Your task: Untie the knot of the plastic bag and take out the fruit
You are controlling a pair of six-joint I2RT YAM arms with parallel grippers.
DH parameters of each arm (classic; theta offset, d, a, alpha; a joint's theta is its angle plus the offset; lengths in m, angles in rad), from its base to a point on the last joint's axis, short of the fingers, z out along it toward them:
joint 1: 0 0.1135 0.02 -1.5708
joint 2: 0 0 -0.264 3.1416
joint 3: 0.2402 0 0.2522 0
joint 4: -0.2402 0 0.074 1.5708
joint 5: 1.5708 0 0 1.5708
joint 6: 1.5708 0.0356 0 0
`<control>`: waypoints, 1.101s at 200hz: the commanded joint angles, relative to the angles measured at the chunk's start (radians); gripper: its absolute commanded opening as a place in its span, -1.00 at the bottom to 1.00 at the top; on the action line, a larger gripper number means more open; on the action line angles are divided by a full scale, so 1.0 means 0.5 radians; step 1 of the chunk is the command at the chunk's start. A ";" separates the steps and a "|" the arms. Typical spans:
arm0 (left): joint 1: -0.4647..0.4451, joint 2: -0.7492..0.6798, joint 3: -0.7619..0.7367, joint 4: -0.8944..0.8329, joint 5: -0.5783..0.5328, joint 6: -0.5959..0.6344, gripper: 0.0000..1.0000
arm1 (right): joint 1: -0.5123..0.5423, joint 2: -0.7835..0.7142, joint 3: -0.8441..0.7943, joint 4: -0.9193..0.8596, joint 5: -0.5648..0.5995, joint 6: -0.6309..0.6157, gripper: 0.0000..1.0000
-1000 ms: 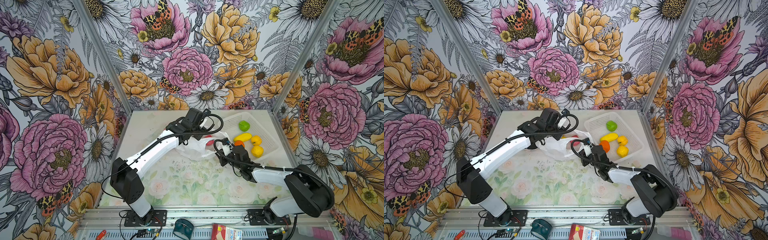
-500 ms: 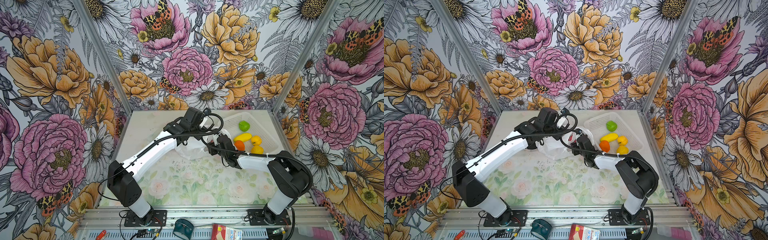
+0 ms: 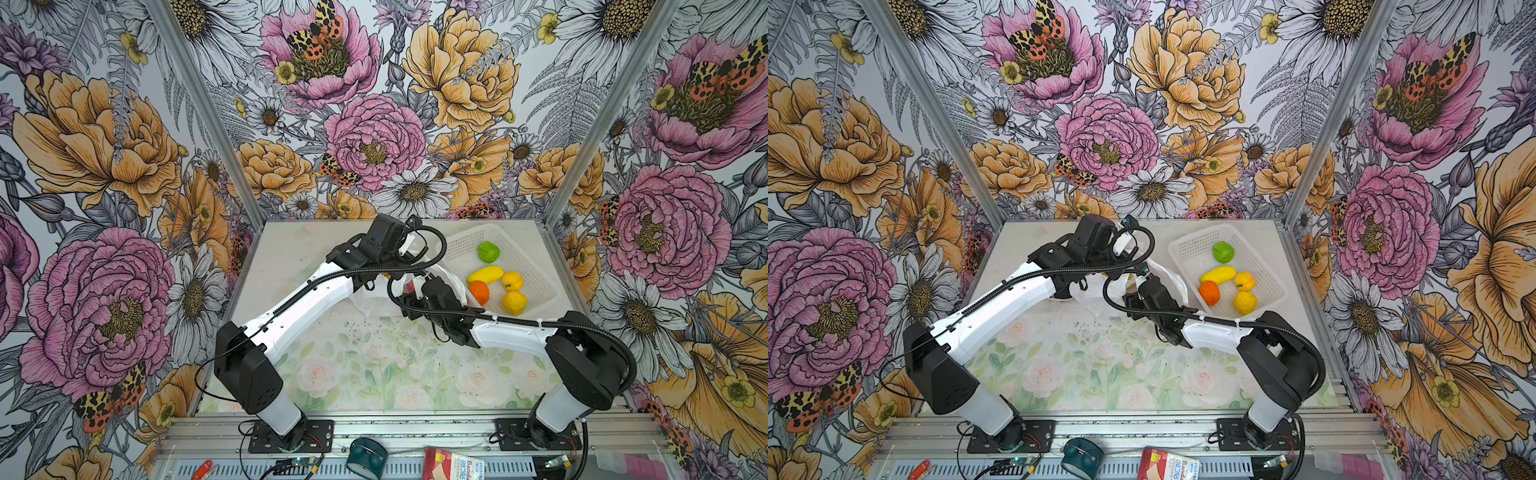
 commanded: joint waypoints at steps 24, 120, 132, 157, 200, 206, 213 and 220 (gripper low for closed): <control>-0.008 -0.024 0.042 0.030 0.033 -0.013 -1.00 | -0.068 0.336 0.360 -0.308 0.451 0.128 0.43; -0.008 -0.053 0.049 0.020 0.044 -0.016 -1.00 | -0.204 0.603 0.546 -0.457 0.339 0.155 0.60; -0.006 -0.056 0.048 0.020 0.042 -0.014 -1.00 | -0.205 0.598 0.544 -0.456 0.312 0.153 0.58; -0.005 -0.064 0.049 0.020 0.024 -0.016 -1.00 | -0.205 0.594 0.526 -0.447 0.284 0.155 0.50; -0.005 -0.041 0.049 0.018 -0.023 -0.024 -1.00 | -0.208 0.427 0.362 -0.318 0.262 0.153 0.05; -0.005 -0.030 0.056 0.014 -0.032 -0.027 -1.00 | -0.208 0.387 0.327 -0.291 0.252 0.147 0.02; -0.005 -0.015 0.061 0.009 -0.044 -0.029 -1.00 | -0.208 0.340 0.291 -0.265 0.237 0.142 -0.02; -0.005 -0.002 0.071 0.000 -0.057 -0.030 -1.00 | -0.208 0.292 0.262 -0.249 0.214 0.136 -0.07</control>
